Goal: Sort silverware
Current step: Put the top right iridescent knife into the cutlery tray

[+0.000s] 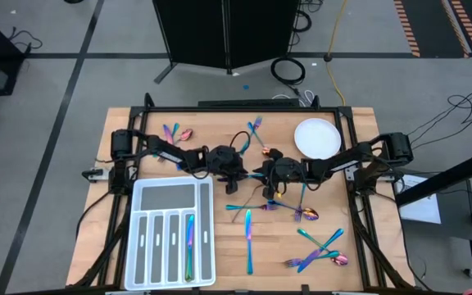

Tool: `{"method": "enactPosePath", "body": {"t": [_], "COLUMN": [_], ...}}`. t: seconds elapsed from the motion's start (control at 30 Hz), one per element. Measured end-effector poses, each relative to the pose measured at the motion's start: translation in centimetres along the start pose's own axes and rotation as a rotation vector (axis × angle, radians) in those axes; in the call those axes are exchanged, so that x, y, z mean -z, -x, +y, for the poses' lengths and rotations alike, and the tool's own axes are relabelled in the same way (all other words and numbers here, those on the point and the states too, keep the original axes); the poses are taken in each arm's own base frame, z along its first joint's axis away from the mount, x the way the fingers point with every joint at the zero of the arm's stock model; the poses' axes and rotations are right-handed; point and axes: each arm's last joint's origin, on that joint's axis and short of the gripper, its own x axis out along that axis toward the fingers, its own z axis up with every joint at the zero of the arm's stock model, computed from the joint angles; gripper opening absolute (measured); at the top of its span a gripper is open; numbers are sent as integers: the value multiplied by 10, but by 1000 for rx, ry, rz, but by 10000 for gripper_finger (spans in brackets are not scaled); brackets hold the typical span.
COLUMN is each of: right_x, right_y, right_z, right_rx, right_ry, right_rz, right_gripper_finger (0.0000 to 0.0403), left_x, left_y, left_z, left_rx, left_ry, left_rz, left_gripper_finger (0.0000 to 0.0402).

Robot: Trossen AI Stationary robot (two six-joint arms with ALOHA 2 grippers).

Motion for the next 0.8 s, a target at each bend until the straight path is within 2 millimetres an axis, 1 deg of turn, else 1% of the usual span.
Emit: {"method": "enactPosePath", "body": {"t": [0.13, 0.27, 0.4, 0.47, 0.53, 0.67, 0.8], "right_x": [1, 2, 7, 10, 13, 24, 35], "right_y": [0, 0, 0, 1, 3, 8, 13], "right_z": [0, 0, -1, -3, -5, -8, -10], "right_rx": [2, 3, 25, 67, 109, 141, 165], "right_ry": [1, -6, -11, -31, -53, -123, -199], "right_rz": [11, 20, 66, 70, 53, 10, -4], "right_gripper_finger": [96, 97, 92, 83, 66, 12, 4], "left_x": [0, 0, 1, 2, 2, 2, 2], "left_y": [0, 0, -2, -3, -3, -3, -3], "left_z": [-1, 0, -2, -4, -6, -7, -7], "left_rx": [-15, -52, -47, -42, -37, -35, -36], "left_ry": [19, 18, 16, 13, 9, 8, 0], "left_rz": [-1, 0, 3, 10, 11, 11, 10], "left_gripper_finger": [99, 131, 139, 140, 140, 140, 140]}}
